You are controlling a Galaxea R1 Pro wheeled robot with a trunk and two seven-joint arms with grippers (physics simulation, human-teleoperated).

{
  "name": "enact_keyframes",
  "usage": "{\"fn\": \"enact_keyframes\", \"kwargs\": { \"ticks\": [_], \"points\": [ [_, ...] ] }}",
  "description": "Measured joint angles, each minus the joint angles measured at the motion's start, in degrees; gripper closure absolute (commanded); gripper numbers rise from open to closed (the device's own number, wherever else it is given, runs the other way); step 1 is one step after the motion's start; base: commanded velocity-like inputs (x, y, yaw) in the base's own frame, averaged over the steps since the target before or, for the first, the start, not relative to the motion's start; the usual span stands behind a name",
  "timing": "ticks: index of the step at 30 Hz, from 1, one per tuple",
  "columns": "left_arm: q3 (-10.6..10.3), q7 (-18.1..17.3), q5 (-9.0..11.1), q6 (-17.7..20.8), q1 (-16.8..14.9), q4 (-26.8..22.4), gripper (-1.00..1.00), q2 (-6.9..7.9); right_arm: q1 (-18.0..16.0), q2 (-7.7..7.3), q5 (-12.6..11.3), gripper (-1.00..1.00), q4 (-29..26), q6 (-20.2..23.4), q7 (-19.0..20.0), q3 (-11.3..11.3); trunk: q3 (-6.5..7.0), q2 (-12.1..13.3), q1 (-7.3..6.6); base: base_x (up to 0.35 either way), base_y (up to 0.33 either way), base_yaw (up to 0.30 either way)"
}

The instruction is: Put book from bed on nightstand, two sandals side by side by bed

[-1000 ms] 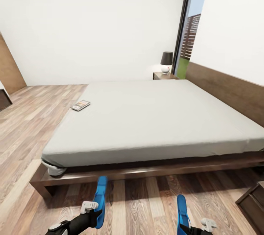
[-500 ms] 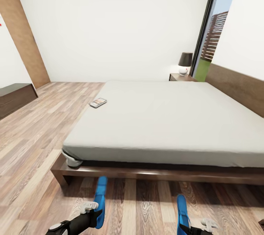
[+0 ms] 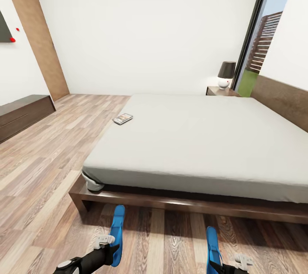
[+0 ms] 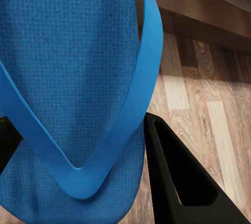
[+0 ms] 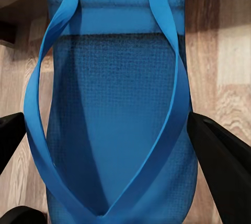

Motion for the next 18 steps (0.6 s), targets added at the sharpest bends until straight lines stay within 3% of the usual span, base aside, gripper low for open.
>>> {"fn": "enact_keyframes", "kwargs": {
  "ticks": [18],
  "points": [
    [0.0, 0.0, 0.0, 0.0, 0.0, 0.0, 1.0, -0.01, 0.0, -0.08, -0.04, 1.0, 0.0, 0.08, 0.13, -0.01, 0.0, 0.0, 0.0, 0.0, 0.0, 0.0]
  ]
}}
